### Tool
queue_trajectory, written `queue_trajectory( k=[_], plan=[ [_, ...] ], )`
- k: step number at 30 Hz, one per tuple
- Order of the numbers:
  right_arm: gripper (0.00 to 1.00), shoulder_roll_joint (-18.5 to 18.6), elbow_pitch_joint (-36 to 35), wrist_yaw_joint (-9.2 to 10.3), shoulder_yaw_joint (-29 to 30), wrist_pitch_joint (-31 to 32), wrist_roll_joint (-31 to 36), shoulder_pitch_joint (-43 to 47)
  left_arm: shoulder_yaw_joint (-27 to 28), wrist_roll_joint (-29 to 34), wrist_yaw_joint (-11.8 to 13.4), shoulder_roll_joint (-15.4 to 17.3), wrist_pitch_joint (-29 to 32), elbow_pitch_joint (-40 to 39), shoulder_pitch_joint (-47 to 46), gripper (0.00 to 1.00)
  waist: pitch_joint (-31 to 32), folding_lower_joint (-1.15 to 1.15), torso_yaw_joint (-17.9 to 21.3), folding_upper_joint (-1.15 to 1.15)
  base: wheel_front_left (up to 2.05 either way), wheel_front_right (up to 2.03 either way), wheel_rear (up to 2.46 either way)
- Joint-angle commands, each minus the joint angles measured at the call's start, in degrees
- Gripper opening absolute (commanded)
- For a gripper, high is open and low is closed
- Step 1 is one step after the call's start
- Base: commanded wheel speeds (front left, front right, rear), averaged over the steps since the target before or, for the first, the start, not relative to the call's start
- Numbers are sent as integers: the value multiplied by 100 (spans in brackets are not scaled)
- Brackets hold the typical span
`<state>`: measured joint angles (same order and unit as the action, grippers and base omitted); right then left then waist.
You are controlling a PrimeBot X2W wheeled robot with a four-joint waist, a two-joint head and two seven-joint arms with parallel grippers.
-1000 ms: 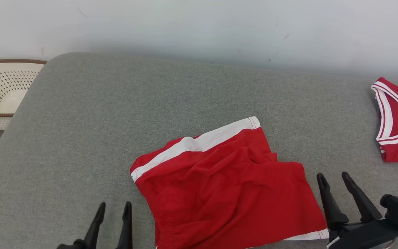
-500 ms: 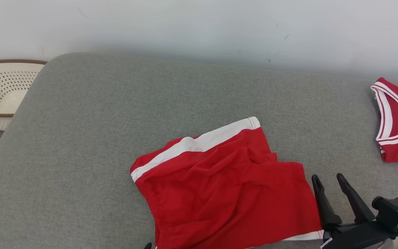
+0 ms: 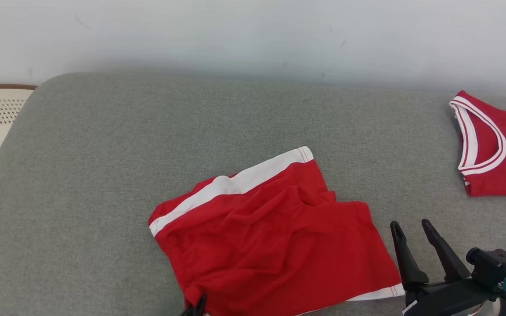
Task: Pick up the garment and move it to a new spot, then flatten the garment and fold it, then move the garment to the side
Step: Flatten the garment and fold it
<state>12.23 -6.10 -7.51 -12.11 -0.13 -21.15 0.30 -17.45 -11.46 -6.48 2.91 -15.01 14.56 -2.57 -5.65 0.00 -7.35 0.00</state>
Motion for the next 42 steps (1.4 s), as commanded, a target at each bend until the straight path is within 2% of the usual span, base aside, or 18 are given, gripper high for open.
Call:
queue_trajectory(
  k=[1,9,17,23,24,25,26,35,42],
  plan=[
    [100,22,28,5,-30,-46,-31,-72,108,57,-15,37,-22,-50,-122,0,7,0,42,0,0,0,0],
    [100,8,159,5,-147,-114,-77,-202,489,252,-46,259,-22,-239,-717,0,41,0,209,0,0,0,0],
    [100,-3,380,5,-276,-219,-114,-349,613,271,-75,512,-22,156,-1042,0,-24,0,435,0,0,0,0],
    [100,-33,539,5,-288,-322,-130,-444,675,175,-77,473,-22,381,-877,0,-105,0,474,0,0,0,0],
    [100,-29,563,5,-280,-350,-130,-440,702,173,-79,454,-22,362,-856,13,-108,0,452,0,0,0,0],
    [100,-23,583,5,-276,-359,-123,-434,736,185,-66,434,-22,339,-830,47,-106,0,429,0,0,0,0],
    [100,-21,601,5,-284,-390,-119,-435,787,185,-41,401,-22,298,-808,100,-100,0,407,0,0,0,0],
    [100,5,758,5,-260,-620,-30,-471,1099,207,8,178,-22,-107,-399,100,60,0,258,0,0,0,0],
    [100,8,830,5,-85,-929,286,-419,1466,108,160,50,-22,-803,41,100,143,0,168,0,0,0,0]
  ],
)
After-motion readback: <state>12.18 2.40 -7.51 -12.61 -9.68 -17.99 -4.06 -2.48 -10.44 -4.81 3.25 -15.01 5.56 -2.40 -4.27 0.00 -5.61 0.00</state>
